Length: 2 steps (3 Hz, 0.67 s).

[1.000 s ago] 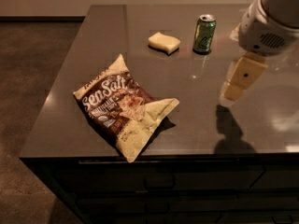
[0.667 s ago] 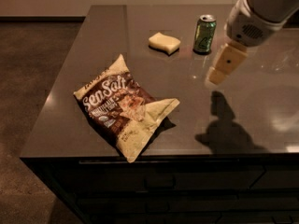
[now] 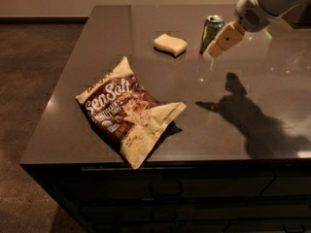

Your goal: Knock green can over

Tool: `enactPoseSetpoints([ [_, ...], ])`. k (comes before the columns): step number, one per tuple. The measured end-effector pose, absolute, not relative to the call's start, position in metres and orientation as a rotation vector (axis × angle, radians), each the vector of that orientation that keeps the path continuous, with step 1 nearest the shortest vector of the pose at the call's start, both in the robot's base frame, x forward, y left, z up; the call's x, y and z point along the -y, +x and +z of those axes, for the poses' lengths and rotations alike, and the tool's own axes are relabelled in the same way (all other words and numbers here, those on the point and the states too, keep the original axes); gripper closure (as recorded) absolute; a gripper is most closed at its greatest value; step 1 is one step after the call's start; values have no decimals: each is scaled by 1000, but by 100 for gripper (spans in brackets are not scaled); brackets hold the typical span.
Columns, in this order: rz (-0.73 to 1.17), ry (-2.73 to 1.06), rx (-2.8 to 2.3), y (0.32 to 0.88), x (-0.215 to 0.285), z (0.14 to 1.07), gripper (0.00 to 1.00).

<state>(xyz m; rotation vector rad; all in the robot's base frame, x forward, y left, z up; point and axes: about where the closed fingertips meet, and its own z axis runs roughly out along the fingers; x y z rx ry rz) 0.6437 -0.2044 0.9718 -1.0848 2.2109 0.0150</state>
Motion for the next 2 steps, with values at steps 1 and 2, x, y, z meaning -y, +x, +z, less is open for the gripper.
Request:
enactPoseSetpoints([
  [1,63,-866,-2169,703,220,969,0],
  [2,76,-755,-2156,735,230,965,0],
])
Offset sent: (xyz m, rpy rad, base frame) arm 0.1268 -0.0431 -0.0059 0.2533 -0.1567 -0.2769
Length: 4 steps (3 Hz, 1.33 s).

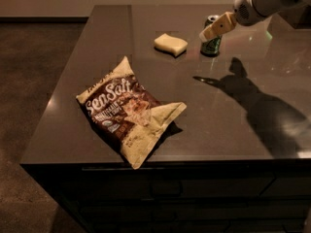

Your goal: Knock green can over

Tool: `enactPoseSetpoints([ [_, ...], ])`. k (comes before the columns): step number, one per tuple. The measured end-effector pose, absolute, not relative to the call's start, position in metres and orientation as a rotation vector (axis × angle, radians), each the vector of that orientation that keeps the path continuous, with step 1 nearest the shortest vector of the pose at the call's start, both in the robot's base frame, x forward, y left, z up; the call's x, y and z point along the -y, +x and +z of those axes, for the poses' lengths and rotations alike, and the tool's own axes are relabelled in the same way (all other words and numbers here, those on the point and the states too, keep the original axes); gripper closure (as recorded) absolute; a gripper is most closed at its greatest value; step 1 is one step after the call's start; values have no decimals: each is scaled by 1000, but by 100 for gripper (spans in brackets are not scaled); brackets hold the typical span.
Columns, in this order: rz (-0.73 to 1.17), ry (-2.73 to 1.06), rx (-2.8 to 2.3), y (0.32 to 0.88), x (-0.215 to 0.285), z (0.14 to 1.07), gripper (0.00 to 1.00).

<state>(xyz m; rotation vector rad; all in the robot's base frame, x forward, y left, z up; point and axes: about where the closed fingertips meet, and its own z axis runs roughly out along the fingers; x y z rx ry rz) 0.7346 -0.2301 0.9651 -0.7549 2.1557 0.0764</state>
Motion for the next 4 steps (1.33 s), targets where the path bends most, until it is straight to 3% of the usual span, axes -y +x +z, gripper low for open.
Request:
enactPoseSetpoints([
  [4,182,-541,-2172,805,244,930,0],
])
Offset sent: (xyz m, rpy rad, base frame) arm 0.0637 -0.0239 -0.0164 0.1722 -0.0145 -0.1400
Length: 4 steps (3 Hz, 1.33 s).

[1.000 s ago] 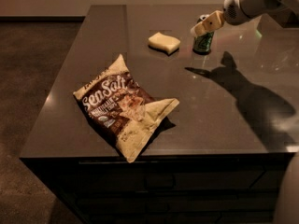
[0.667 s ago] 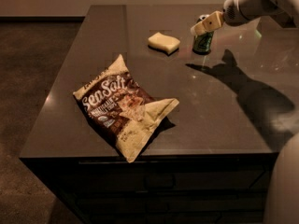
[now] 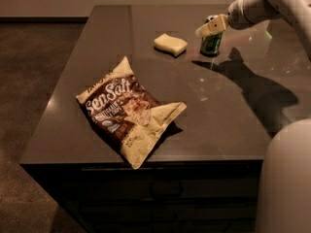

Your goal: Knock green can over

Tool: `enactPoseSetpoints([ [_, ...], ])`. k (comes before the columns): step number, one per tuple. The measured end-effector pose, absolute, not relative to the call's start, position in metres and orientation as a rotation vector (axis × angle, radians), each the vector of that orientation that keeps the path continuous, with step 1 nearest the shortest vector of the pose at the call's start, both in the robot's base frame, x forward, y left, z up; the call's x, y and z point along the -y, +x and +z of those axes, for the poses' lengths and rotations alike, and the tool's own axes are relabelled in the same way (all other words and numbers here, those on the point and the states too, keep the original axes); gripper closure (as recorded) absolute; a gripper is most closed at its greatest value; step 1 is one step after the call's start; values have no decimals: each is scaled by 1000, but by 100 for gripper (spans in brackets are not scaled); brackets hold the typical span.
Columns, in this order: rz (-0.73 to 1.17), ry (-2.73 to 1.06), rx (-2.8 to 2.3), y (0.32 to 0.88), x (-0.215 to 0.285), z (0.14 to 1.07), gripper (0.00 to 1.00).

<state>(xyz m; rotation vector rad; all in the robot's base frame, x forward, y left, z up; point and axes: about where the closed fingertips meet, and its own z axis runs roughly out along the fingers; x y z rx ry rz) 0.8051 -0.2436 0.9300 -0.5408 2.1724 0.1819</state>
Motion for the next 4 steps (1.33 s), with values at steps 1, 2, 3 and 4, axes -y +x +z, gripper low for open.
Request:
enactPoseSetpoints([
  [1,211,-552,-2179,814,242,921,17],
  [2,246,-559,-2178,819,238,916,39],
  [3,261,-616,-2145,817,229,931,62],
  [4,209,-763,-2113,800,217,968,87],
])
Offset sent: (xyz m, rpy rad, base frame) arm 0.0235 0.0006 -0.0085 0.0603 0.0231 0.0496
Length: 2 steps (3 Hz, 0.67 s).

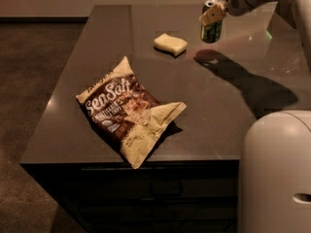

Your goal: Knock green can over

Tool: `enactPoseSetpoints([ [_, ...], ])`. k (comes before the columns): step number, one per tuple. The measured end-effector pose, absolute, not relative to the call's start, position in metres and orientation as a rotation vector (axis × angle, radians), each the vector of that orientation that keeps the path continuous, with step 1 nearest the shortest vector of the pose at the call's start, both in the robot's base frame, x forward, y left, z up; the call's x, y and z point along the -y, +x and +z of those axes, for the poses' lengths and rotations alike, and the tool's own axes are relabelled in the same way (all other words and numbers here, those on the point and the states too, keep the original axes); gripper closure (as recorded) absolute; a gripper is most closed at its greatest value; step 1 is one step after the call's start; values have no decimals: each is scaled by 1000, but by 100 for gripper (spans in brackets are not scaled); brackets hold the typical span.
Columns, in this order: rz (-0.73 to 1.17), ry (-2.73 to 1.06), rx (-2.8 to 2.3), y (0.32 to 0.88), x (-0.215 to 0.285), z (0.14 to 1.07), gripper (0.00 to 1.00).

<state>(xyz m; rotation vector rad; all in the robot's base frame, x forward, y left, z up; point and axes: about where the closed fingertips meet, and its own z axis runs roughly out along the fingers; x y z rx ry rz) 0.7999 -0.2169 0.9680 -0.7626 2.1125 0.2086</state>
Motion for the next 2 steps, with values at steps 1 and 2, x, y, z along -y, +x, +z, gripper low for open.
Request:
enactPoseSetpoints([
  [1,148,-949,-2149,766,204,991,100],
  [2,63,-1120,-2234,735,198,994,100],
])
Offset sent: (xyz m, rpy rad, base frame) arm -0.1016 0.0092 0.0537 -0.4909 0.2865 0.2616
